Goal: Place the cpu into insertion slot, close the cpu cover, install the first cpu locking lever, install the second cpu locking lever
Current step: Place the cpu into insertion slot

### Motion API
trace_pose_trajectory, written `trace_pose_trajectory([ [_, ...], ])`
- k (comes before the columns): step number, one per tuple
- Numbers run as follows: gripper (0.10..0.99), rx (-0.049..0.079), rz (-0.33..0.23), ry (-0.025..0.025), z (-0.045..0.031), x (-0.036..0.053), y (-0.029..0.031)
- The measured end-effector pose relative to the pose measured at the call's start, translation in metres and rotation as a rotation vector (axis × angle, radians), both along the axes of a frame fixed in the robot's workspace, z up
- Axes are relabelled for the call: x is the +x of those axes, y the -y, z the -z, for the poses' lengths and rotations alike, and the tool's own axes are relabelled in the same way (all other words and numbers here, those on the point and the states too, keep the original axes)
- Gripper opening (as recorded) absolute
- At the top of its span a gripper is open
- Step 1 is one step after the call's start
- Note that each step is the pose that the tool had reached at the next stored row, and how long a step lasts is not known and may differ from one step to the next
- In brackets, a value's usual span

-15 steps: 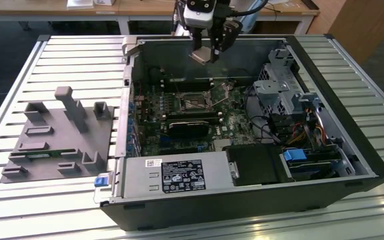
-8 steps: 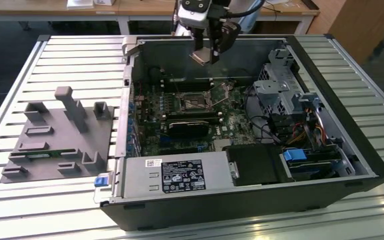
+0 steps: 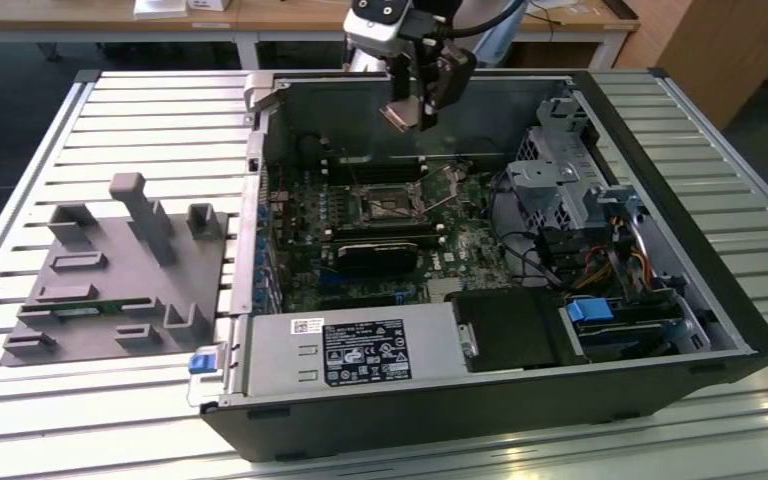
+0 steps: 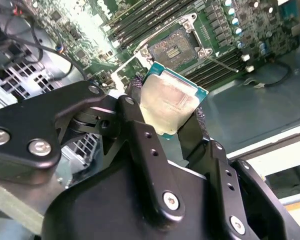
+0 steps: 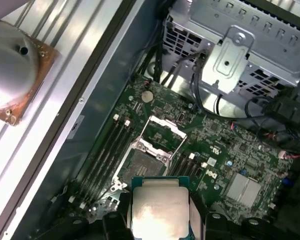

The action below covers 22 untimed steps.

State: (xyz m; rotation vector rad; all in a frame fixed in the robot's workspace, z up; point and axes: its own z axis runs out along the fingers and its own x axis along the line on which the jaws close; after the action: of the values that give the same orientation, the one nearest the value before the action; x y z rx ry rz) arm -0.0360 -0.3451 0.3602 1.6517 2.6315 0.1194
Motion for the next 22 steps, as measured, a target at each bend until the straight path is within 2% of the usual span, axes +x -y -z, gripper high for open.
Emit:
trace_pose_trajectory([
  [18,0.541,-0.002,0.194,0.0,0.006,0.0,-0.0005],
  [22,0.541,-0.005,0.273,0.0001,0.0096,0.0,-0.0005],
])
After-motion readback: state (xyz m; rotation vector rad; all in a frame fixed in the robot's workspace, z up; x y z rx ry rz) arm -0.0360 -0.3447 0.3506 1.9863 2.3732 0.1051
